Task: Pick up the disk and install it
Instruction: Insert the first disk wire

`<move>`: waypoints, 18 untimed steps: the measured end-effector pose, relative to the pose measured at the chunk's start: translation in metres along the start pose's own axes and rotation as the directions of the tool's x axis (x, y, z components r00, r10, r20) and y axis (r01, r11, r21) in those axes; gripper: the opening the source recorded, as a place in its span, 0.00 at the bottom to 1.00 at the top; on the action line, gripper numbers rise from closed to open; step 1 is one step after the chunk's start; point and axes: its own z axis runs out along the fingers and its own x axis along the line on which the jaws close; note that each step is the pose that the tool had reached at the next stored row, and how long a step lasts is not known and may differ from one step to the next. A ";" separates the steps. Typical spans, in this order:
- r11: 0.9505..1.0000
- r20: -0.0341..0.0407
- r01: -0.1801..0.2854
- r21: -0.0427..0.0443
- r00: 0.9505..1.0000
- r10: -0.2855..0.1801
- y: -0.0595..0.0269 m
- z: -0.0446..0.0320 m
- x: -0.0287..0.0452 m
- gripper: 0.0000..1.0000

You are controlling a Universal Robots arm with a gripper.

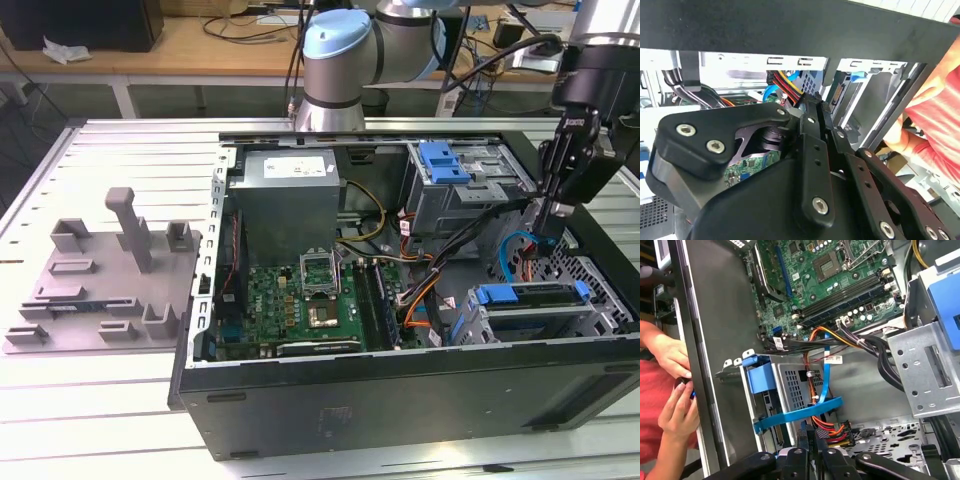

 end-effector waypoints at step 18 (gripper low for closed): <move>1.000 0.073 0.012 0.005 0.997 -0.012 -0.0103 0.0161 0.0457 0.16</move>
